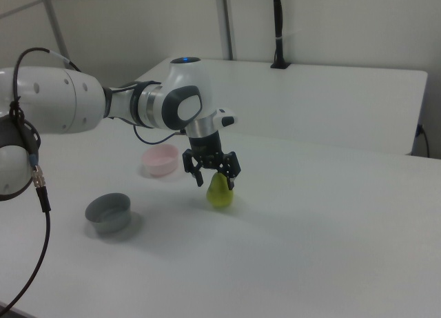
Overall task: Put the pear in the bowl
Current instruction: 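Move the open gripper down over the green pear, then close the gripper on the green pear and lift it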
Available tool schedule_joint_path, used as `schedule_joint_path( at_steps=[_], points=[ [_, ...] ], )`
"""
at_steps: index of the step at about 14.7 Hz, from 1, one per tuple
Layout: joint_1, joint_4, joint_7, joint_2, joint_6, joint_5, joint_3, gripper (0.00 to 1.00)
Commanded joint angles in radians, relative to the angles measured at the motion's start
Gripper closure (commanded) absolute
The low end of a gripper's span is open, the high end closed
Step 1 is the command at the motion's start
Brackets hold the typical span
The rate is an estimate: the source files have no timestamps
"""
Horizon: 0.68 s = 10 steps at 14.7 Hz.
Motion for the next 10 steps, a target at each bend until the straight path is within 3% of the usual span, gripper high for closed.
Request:
schedule_joint_path(
  at_steps=[1, 2, 7, 10],
  points=[
    [0.009, 0.006, -0.017, 0.012, 0.053, -0.026, -0.005, 0.0],
    [0.009, 0.006, -0.017, 0.012, 0.053, -0.035, -0.005, 0.0],
    [0.009, 0.003, -0.014, 0.034, 0.078, -0.043, -0.001, 0.21],
    [0.012, 0.003, -0.008, 0.038, 0.079, -0.063, 0.004, 0.5]
  ],
)
